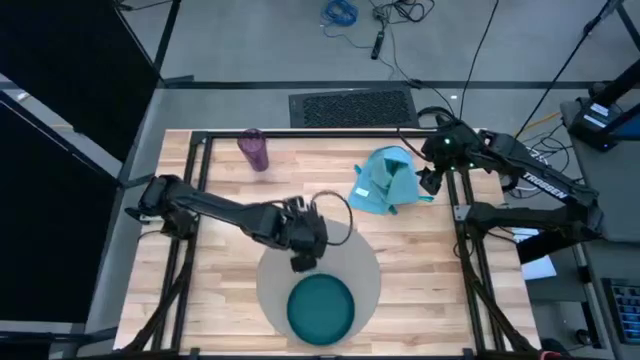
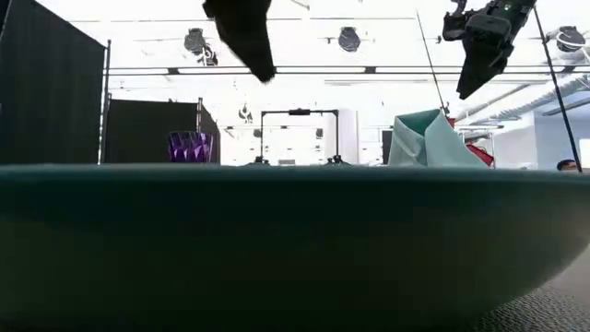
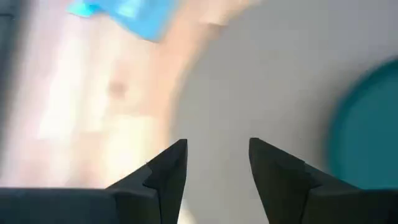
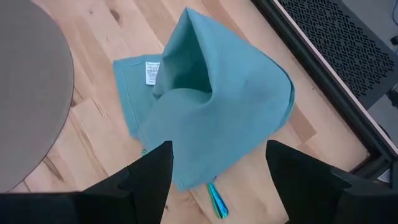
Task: Set table place
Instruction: Fold the blue table napkin
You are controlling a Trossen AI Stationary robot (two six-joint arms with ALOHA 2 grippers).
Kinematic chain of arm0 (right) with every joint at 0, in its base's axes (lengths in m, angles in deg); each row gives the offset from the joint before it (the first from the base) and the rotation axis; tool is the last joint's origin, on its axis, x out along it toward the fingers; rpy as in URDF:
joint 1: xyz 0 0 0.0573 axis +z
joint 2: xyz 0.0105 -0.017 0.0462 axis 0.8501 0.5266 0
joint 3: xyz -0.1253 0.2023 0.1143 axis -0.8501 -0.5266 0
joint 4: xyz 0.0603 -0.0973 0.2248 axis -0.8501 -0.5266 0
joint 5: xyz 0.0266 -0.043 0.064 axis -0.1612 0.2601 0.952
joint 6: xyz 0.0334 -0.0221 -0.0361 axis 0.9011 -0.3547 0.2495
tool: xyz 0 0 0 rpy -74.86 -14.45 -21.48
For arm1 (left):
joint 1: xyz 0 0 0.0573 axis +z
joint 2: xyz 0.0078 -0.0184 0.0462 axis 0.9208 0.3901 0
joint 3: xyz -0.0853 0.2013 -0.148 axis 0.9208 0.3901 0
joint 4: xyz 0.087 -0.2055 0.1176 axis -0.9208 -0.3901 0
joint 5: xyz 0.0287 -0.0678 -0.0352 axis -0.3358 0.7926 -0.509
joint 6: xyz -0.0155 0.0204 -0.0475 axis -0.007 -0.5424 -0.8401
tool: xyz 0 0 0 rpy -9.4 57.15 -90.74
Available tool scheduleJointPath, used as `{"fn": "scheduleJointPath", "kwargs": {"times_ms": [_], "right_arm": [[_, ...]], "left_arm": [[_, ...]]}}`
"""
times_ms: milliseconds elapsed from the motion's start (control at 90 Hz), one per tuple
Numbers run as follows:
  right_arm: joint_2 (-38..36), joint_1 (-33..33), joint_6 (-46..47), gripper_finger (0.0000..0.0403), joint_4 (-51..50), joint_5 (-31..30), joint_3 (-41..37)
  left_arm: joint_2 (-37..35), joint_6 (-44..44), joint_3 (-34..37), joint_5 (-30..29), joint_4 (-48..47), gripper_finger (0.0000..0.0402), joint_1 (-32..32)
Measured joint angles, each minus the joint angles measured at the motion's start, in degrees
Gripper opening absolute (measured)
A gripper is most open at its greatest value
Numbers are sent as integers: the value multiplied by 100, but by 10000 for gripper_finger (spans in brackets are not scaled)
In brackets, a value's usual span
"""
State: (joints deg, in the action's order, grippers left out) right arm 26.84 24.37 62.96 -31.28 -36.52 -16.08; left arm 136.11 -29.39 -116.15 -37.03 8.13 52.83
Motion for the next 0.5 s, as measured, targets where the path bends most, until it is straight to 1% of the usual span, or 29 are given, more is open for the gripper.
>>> {"fn": "scheduleJointPath", "kwargs": {"times_ms": [111,222,300,389,500], "right_arm": [[0,-1,120,242,-25,21,0],[0,1,338,242,-5,151,0],[24,-2,481,242,116,151,0],[104,34,563,242,325,148,0],[241,204,666,242,663,148,-87]], "left_arm": [[-408,-13,-81,-61,-523,157,157],[-863,-41,-76,-534,-963,157,353],[-1222,-50,19,-750,-924,157,511],[-1548,-38,135,-764,-756,157,673],[-1859,81,446,-773,-528,157,774]]}}
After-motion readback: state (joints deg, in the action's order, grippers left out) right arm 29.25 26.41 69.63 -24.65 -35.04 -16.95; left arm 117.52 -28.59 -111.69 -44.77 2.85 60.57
